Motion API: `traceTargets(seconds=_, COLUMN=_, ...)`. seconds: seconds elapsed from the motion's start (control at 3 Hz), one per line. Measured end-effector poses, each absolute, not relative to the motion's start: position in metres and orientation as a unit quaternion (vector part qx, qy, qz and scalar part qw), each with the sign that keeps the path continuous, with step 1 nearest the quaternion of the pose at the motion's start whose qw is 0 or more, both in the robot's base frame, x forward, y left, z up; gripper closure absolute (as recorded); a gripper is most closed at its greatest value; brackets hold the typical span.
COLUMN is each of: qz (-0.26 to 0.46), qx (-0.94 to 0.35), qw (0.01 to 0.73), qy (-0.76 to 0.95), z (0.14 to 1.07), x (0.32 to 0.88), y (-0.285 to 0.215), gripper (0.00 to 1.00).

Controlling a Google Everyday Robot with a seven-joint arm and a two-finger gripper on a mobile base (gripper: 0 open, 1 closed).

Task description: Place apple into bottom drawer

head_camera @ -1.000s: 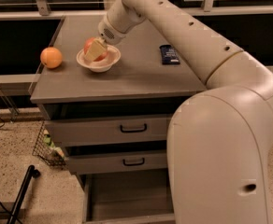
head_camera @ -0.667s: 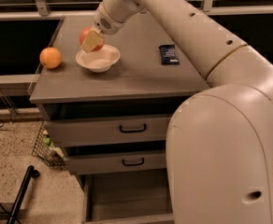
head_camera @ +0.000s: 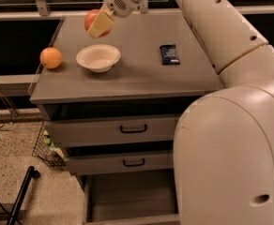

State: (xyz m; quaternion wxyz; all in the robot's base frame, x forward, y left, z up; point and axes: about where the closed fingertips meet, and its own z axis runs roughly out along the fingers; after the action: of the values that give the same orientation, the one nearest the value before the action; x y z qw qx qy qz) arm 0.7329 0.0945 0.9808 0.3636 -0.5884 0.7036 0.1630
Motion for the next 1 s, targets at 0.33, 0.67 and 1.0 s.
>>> traceTargets(seconds=0.33, qz=0.226, qx=-0.627, qw=0.331, qy=0.668, z=0.983, x=0.693, y=0.073, gripper=1.00)
traceTargets(seconds=0.67, qz=0.227, qx=-0.627, qw=0.331, qy=0.668, z=0.983, x=0.693, y=0.073, gripper=1.00)
traceTargets(seconds=1.0, qz=0.223, qx=-0.632, qw=0.330, qy=0.665, z=0.989, x=0.681, y=0.076, gripper=1.00)
